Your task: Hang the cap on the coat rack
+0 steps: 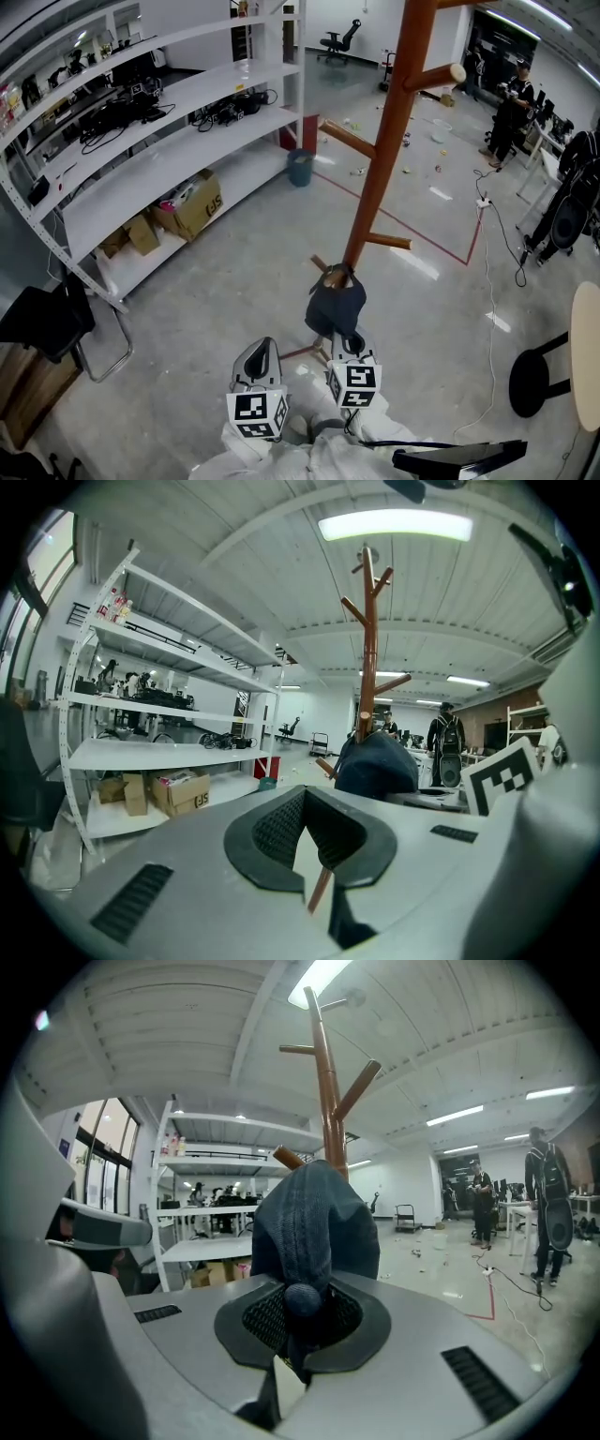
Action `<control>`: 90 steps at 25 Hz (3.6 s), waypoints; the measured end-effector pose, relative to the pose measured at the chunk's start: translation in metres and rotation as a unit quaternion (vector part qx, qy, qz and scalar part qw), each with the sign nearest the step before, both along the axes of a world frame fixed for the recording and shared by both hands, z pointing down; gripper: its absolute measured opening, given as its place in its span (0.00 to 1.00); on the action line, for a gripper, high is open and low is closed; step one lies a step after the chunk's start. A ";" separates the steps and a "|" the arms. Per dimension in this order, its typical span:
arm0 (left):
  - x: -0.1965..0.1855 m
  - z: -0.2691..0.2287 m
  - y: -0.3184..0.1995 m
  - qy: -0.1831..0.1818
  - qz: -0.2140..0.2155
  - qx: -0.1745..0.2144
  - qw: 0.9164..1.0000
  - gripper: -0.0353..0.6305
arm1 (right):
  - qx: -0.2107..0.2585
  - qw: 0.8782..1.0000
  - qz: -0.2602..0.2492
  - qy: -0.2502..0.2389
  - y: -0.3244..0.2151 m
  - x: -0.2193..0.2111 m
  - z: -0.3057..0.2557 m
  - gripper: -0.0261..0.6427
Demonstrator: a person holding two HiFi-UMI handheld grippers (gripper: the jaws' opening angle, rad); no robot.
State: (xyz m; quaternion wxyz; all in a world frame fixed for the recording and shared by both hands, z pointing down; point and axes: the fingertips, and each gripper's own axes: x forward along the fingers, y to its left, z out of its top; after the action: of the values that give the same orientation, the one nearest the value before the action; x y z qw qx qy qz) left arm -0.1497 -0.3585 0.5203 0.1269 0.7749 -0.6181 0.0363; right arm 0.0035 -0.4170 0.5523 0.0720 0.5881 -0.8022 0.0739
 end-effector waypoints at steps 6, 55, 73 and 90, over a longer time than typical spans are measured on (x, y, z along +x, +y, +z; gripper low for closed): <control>-0.003 0.006 0.002 0.001 0.000 -0.009 1.000 0.04 | 0.001 1.000 -0.004 -0.028 -0.004 -0.002 -0.001 0.07; 0.049 -0.007 0.019 0.011 0.031 0.012 0.999 0.04 | 0.028 0.993 -0.073 -0.091 0.053 -0.004 -0.056 0.27; 0.065 -0.008 0.021 0.018 0.054 0.013 0.998 0.04 | 0.069 0.988 -0.083 -0.109 0.080 -0.001 -0.094 0.30; 0.064 0.001 0.024 0.022 0.049 -0.001 0.999 0.04 | -0.002 0.994 -0.080 -0.070 0.074 -0.006 -0.042 0.06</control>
State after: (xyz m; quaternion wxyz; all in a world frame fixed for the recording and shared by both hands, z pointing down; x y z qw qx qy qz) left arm -0.0859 -0.3341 0.5217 0.1392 0.8045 -0.5768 0.0256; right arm -0.0024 -0.3425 0.5100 0.0222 0.5153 -0.8496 0.1105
